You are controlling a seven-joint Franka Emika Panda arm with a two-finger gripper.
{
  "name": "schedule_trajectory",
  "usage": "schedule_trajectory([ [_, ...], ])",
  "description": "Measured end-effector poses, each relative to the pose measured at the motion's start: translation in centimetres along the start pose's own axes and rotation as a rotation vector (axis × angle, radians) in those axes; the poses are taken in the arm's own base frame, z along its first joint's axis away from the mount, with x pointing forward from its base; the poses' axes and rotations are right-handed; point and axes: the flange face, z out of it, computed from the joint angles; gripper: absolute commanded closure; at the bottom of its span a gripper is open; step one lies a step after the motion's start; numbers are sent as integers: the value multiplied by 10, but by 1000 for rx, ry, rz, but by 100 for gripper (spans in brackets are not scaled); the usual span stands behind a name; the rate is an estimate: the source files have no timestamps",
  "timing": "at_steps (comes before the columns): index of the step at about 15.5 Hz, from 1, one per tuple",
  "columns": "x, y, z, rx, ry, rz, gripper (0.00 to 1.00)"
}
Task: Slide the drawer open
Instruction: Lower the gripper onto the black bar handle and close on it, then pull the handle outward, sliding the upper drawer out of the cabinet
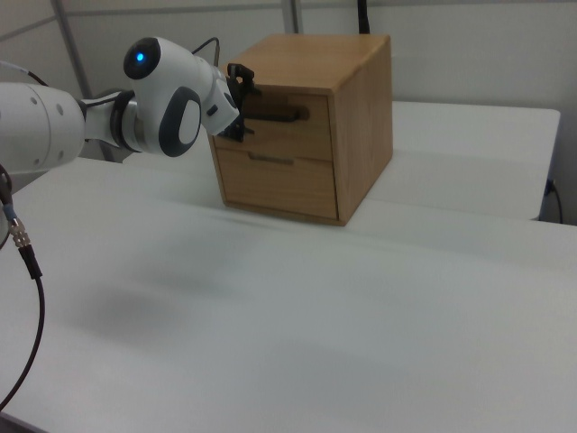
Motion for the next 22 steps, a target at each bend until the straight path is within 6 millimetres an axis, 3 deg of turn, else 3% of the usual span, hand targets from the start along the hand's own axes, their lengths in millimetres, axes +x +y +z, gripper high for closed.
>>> schedule_trajectory([
  [1, -2, 3, 4, 4, -2, 0, 34],
  [3, -3, 8, 12, 15, -2, 2, 52],
  [5, -3, 11, 15, 19, -2, 3, 61],
  [7, -2, 11, 15, 23, -1, 6, 77],
  [9, -2, 8, 13, 41, 0, 6, 79],
  [11, -2, 8, 13, 44, 0, 7, 91],
  [22, -2, 10, 14, 41, 0, 7, 95],
])
